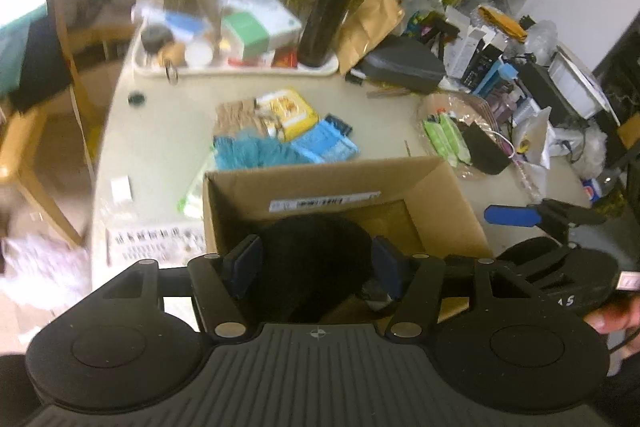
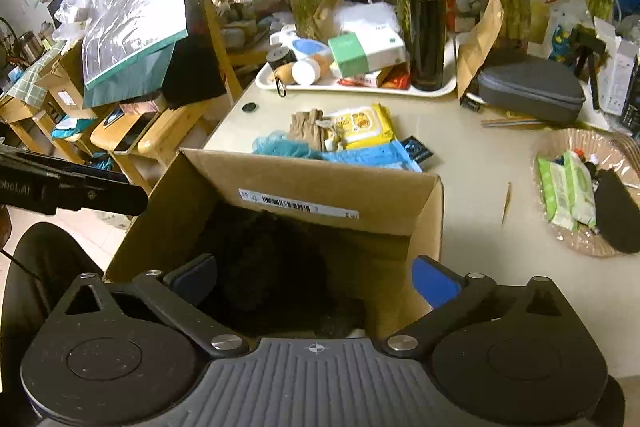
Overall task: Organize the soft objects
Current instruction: 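Open both grippers to drop the bundle and foam pad into the box, then move the left gripper down onto the blue mesh loofah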
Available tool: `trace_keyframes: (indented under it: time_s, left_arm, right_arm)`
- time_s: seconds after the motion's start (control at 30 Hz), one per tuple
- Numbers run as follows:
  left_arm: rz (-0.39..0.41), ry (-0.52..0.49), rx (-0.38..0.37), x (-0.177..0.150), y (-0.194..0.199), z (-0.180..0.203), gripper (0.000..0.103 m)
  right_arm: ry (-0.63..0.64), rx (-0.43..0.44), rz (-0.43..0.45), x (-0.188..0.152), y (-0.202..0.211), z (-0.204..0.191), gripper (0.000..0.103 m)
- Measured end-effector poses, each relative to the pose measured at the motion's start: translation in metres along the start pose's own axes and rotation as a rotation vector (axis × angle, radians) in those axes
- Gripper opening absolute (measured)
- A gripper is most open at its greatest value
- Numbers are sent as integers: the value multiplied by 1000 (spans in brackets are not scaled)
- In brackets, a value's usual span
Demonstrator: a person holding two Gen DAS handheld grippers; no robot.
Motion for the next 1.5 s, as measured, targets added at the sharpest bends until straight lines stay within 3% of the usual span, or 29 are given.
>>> trace_keyframes:
  time_s: [0.23, 0.7, 0.9, 1.13, 1.5]
  left_arm:
    - [149, -84, 63, -3, 9, 5, 60]
    - [229, -40, 62, 12, 11, -13, 60]
    - [241, -23, 68, 12, 6, -27, 60]
    - [230, -31, 150, 15, -8, -39, 60]
    - [229, -34, 171, 22, -21, -49, 60]
  right_arm:
    - [10, -8, 41, 4, 1, 1, 103]
    - [1, -69, 102, 35, 16, 17, 103]
    - [-10, -101, 141, 38, 18, 33, 103]
    - [-51, -118, 144, 39, 9, 51, 103]
    - [-53, -130, 151, 41, 0, 65, 103]
Point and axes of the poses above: each gripper's, at about its wrist camera, not at the fingertips, and y roughly against the way its jaws point, z to its right, x to its top, the point moved 2 cm from there along -y, roughly the way its jaws point, and after that the axes turned 4 degrees about x, right-handed, at the moved point
